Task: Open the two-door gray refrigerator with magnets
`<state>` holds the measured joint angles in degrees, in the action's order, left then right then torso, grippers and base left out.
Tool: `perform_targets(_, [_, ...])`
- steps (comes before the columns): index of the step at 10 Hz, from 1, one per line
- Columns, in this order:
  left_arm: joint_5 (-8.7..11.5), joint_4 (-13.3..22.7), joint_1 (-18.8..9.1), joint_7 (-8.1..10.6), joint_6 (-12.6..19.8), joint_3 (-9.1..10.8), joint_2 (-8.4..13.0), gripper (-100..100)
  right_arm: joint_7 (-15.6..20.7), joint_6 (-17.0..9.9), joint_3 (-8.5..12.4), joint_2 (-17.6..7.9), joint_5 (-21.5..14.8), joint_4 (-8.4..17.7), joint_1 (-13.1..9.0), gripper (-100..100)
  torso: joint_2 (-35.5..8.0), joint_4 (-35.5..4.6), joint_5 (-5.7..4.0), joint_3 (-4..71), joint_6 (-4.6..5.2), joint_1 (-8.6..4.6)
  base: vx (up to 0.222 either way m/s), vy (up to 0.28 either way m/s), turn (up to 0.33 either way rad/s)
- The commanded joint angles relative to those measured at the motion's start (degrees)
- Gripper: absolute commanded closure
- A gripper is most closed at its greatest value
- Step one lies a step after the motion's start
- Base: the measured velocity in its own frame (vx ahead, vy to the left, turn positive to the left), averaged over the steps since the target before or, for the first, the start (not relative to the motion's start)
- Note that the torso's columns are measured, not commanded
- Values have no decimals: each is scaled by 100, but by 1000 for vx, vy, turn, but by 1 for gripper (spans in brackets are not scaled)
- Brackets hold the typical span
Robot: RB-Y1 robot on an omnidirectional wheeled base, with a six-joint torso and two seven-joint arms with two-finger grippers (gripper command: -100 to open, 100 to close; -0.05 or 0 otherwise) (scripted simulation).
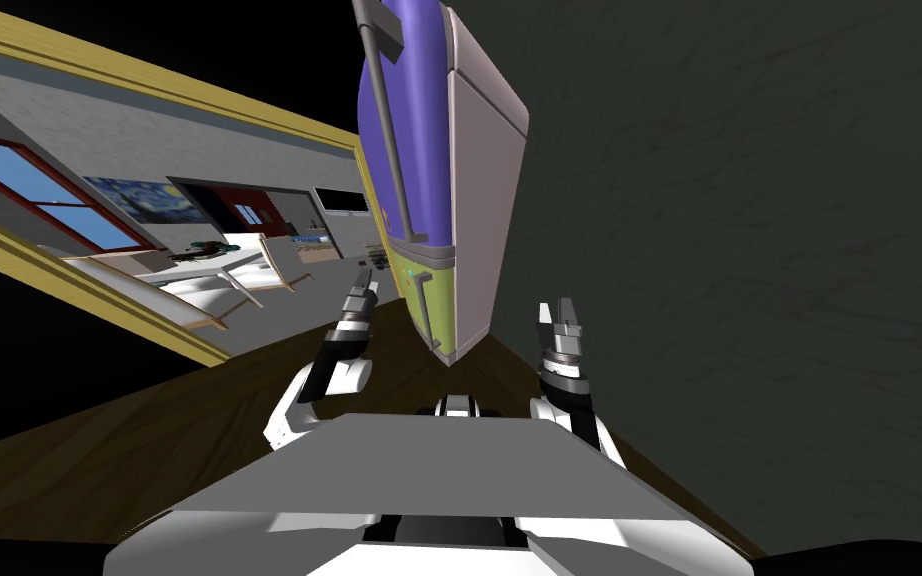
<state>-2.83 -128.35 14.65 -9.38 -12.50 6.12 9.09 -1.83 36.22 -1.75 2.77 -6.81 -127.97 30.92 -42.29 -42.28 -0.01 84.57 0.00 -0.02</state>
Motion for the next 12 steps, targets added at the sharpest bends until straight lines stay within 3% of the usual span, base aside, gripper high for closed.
perform_targets(1, [9,34,-251,8,318,201,18,-100,0,0,0,0,0,0,0,0,2,0,0,1,0,-2,36,-67,0])
perform_targets(4, [14,83,-746,10,844,566,2,-100,0,0,0,0,0,0,0,0,-4,-1,1,-3,0,1,28,-70,-5])
perform_targets(5, [14,83,-746,10,897,566,2,-100,0,0,0,0,0,0,0,0,3,1,-2,1,1,-7,40,-66,-1])
perform_targets(8, [19,165,-1265,13,1459,945,-29,-100,0,0,0,0,0,0,0,0,2,1,0,1,0,-1,47,-77,-6])
perform_targets(9, [19,165,-1265,13,1505,945,-29,-100,0,0,0,0,0,0,0,0,4,1,-2,2,0,-9,46,-76,1])
perform_targets(11, [23,244,-1623,17,1871,1203,-53,-100,0,0,0,0,0,0,0,0,-4,-1,2,-3,0,7,34,-75,-6])
perform_targets(12, [23,244,-1623,17,1922,1203,-53,-100,0,0,0,0,0,0,0,0,-3,-1,1,-3,0,2,31,-64,0])
